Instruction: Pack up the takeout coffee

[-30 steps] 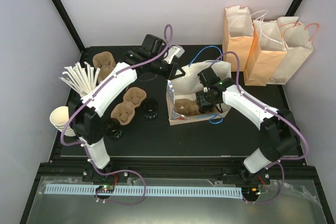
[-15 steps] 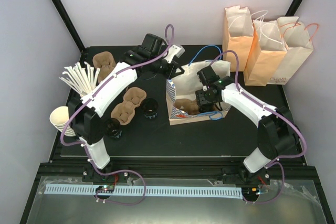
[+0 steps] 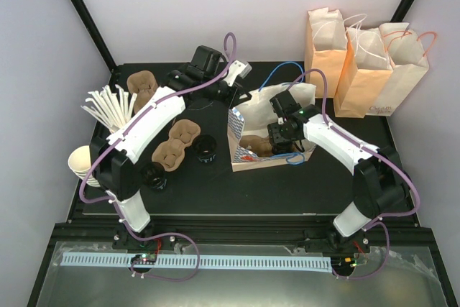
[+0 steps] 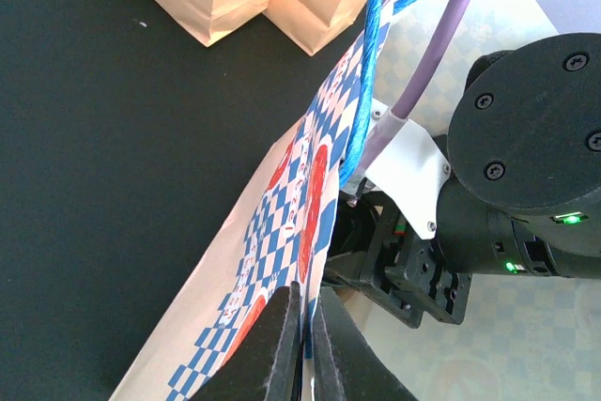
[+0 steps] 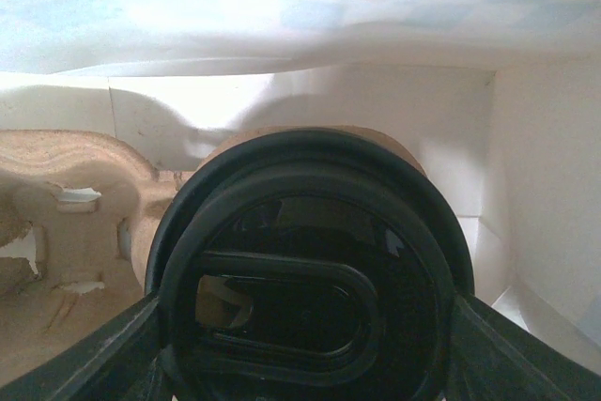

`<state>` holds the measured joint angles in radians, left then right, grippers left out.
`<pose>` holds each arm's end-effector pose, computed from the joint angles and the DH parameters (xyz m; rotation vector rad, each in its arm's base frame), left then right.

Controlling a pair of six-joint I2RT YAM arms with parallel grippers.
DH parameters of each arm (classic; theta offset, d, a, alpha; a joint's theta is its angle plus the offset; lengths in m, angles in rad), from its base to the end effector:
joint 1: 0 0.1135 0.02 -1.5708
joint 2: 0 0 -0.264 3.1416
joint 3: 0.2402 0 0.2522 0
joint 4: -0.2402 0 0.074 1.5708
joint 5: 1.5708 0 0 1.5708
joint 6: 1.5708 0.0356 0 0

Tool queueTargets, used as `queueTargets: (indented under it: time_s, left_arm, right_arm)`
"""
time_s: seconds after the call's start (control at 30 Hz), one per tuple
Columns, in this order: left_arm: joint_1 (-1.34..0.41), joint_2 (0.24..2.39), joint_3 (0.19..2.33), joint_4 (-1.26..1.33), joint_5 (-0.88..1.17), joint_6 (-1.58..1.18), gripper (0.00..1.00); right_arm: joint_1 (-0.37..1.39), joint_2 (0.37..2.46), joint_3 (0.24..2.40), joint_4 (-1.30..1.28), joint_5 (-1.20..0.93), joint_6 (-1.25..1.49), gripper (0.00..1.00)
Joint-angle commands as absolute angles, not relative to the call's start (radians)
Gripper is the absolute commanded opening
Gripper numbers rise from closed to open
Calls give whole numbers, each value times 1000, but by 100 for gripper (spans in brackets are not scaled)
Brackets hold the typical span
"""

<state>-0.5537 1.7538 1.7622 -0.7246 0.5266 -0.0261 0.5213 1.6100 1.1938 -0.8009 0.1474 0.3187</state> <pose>0.3236 -0.2211 0.3664 0.8778 2.1603 -0.8991 0.2770 0.1531 0.2307 -0.2428 2.7490 0.0150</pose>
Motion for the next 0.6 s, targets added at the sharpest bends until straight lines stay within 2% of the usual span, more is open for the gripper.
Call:
queueTargets:
  time_s: [0.0,0.23,0.57]
  left_arm:
    - [-554,1714,1760,-697,518,-15,6]
    - [-554,1715,1755,-702,514,-16,6]
    - [-554,1729,1759,-696,493,-45,6]
  right_arm:
    - [517,1708,1114,-932,92,333,59]
    - [518,1630,1250,-1026,160,338,98]
    - [520,1502,1456,-1126,148,313,100]
